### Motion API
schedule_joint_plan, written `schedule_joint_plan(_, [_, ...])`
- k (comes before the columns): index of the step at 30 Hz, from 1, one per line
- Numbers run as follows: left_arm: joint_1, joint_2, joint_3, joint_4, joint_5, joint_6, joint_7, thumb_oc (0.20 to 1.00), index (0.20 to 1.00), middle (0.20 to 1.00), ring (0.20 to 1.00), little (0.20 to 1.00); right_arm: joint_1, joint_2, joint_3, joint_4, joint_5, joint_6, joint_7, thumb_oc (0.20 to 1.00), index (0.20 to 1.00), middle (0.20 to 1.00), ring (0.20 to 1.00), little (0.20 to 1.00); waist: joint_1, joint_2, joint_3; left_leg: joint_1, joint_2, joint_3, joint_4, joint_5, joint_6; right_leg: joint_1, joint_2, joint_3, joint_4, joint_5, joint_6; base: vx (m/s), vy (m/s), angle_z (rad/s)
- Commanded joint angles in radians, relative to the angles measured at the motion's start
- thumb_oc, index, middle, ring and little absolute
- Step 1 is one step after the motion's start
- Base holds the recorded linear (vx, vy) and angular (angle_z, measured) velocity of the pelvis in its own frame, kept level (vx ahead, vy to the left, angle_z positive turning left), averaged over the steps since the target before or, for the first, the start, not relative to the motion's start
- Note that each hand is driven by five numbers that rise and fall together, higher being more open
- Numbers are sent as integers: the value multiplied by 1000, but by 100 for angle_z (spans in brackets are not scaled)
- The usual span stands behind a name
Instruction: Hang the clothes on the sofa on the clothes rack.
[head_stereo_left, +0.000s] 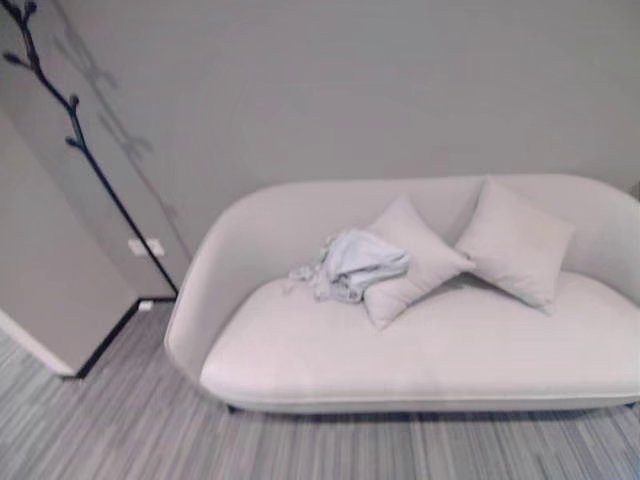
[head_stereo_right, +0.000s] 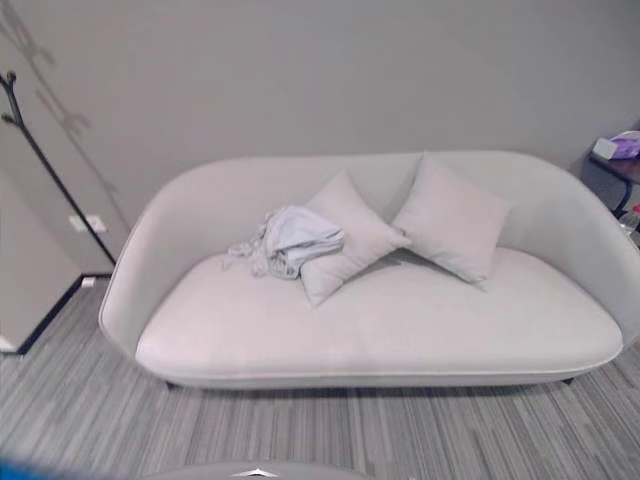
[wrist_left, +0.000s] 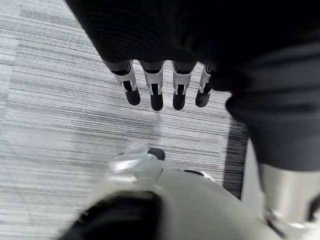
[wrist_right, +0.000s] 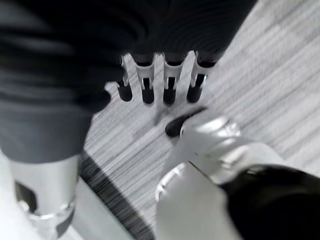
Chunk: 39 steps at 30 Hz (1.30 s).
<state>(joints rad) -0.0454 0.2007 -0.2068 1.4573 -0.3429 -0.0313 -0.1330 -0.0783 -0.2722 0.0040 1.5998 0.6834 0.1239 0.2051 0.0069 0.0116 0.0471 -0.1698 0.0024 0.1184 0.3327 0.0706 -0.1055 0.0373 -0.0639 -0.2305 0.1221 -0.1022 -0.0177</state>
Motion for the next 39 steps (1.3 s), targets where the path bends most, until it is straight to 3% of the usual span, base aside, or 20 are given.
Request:
schedule_joint_plan(1, [-20, -61, 39, -4, -140, 5, 11, 1000, 1000, 1000, 1000, 1000, -62, -26, -12, 62, -30, 8, 7, 1000, 1000, 1000, 1000, 1000, 9, -19, 45, -2, 98, -40, -37, -52, 1, 103, -32, -25, -205, 97, 52, 94, 98, 14])
schedule_joint_plan(2, [-20, -61, 39, -4, -140, 5, 11, 1000, 1000, 1000, 1000, 1000, -62, -26, -12, 62, -30, 8, 7, 1000, 1000, 1000, 1000, 1000, 9, -19, 45, -1, 97, -39, -38, -51, 1, 104, -32, -25, -205, 97, 53, 205, 132, 16])
schedule_joint_plan(3, [-13, -67, 75, -6, -208, 4, 10, 1000, 1000, 1000, 1000, 1000, -64, -30, -13, 59, -33, 14, 8, 1000, 1000, 1000, 1000, 1000, 18, -20, 39, 11, 157, -43, -166, -18, 6, 110, -42, -27, -208, 85, 72, 160, 96, 18])
schedule_joint_plan(4, [-12, -68, 75, -6, -209, 4, 10, 1000, 1000, 1000, 1000, 1000, -64, -31, -12, 59, -33, 15, 8, 1000, 1000, 1000, 1000, 1000, 20, -21, 41, 21, 156, -39, -179, -12, 5, 113, -43, -25, -209, 85, 71, 331, 230, 18])
schedule_joint_plan(5, [-7, -75, 97, -2, -263, 2, 19, 1000, 1000, 1000, 1000, 1000, -61, -34, -16, 56, -29, 15, 4, 1000, 1000, 1000, 1000, 1000, 29, -6, 40, 17, 203, -51, -347, 70, -9, 123, -41, -19, -206, 62, 82, 252, 209, 23])
schedule_joint_plan(6, [-8, -80, 106, 2, -289, 3, 29, 1000, 1000, 1000, 1000, 1000, -65, -39, -21, 54, -23, 13, -4, 1000, 1000, 1000, 1000, 1000, 35, 1, 42, -5, 220, -60, -416, 90, -19, 134, -48, -14, -204, 46, 87, 250, 210, 25])
schedule_joint_plan(10, [-6, -91, 131, 28, -322, 11, 41, 1000, 1000, 1000, 1000, 1000, -62, -42, -43, 60, -33, 16, -11, 1000, 1000, 1000, 1000, 1000, 35, 16, 34, -60, 259, -17, -420, 83, -40, 177, -72, -17, -191, 14, 105, 322, 255, 31])
schedule_joint_plan(11, [6, -83, 146, 34, -318, 14, 41, 1000, 1000, 1000, 1000, 1000, -51, -44, -65, 70, -53, 19, -12, 1000, 1000, 1000, 1000, 1000, 43, 21, 10, -40, 248, -3, -419, 137, -46, 209, -99, -12, -182, 14, 121, 605, 390, 15])
schedule_joint_plan(12, [7, -77, 146, 36, -308, 9, 39, 1000, 1000, 1000, 1000, 1000, -45, -43, -71, 77, -59, 20, -13, 1000, 1000, 1000, 1000, 1000, 47, 13, 6, -43, 235, -3, -393, 139, -39, 221, -122, -8, -176, 19, 128, 628, 405, -10])
schedule_joint_plan(16, [-14, -40, 103, 19, -186, -4, 32, 1000, 1000, 1000, 1000, 1000, -41, -4, -43, 69, -101, 26, 17, 1000, 1000, 1000, 1000, 1000, 58, -37, -16, -70, 157, 21, -262, 67, 7, 211, -220, 0, -118, 111, 159, 349, 245, -21])
schedule_joint_plan(17, [-14, -40, 103, 19, -185, -4, 32, 1000, 1000, 1000, 1000, 1000, -41, -4, -44, 69, -101, 26, 17, 1000, 1000, 1000, 1000, 1000, 58, -37, -18, -73, 157, 21, -262, 68, 8, 208, -220, 0, -119, 113, 160, 289, 270, -21])
schedule_joint_plan(18, [-23, -29, 72, 13, -132, -10, 34, 1000, 1000, 1000, 1000, 1000, -55, 12, -16, 33, -94, 13, 14, 1000, 1000, 1000, 1000, 1000, 58, -47, -21, -65, 123, 40, -258, 35, 38, 172, -256, 8, -50, 171, 167, 246, 278, -7])
schedule_joint_plan(23, [-43, -15, -22, 18, 20, -8, 37, 1000, 1000, 1000, 1000, 1000, -90, 44, 42, -60, -101, -18, 7, 1000, 1000, 1000, 1000, 1000, 33, -41, 11, 51, 25, 91, -278, -68, 133, 39, -375, -5, 283, 354, 163, 266, 342, -20])
schedule_joint_plan(25, [-44, -8, -26, 18, 36, -7, 35, 1000, 1000, 1000, 1000, 1000, -86, 47, 48, -73, -107, -21, 10, 1000, 1000, 1000, 1000, 1000, 27, -31, 19, 76, 20, 104, -285, -83, 143, 20, -387, -27, 322, 352, 162, 166, 221, -8])
schedule_joint_plan(26, [-40, -6, -27, 18, 45, -6, 36, 1000, 1000, 1000, 1000, 1000, -85, 52, 60, -83, -114, -26, 8, 1000, 1000, 1000, 1000, 1000, 18, -24, 24, 105, 14, 114, -297, -93, 151, -10, -382, -41, 361, 328, 156, 289, 262, 2])
schedule_joint_plan(28, [-34, 2, -22, 17, 61, -14, 37, 1000, 1000, 1000, 1000, 1000, -73, 62, 81, -108, -118, -33, 8, 1000, 1000, 1000, 1000, 1000, -3, -18, 28, 156, 6, 110, -328, -100, 152, -68, -314, -32, 367, 235, 136, 317, 136, -34])
schedule_joint_plan(29, [-33, 7, -19, 23, 71, -15, 35, 1000, 1000, 1000, 1000, 1000, -69, 64, 92, -121, -114, -34, 6, 1000, 1000, 1000, 1000, 1000, -17, -9, 40, 215, 10, 118, -364, -107, 144, -111, -242, -54, 301, 140, 117, 306, 30, -45])
schedule_joint_plan(31, [-40, 7, -29, 27, 89, -15, 34, 1000, 1000, 1000, 1000, 1000, -70, 66, 96, -121, -104, -33, 8, 1000, 1000, 1000, 1000, 1000, -31, -10, 50, 254, 7, 121, -384, -119, 136, -146, -200, -79, 183, 134, 124, 258, -30, -21])
schedule_joint_plan(34, [-48, 2, -34, 20, 103, -20, 37, 1000, 1000, 1000, 1000, 1000, -70, 70, 100, -122, -86, -32, 13, 1000, 1000, 1000, 1000, 1000, -50, -18, 58, 303, 1, 114, -394, -145, 128, -157, -146, -49, 11, 174, 148, 218, -63, -8])
schedule_joint_plan(39, [-46, -12, -48, 9, 115, -29, 33, 1000, 1000, 1000, 1000, 1000, -57, 77, 94, -119, -64, -26, 16, 1000, 1000, 1000, 1000, 1000, -68, -33, 56, 333, -15, 110, -404, -146, 127, -181, -133, -27, -86, 253, 160, 158, -71, 11])
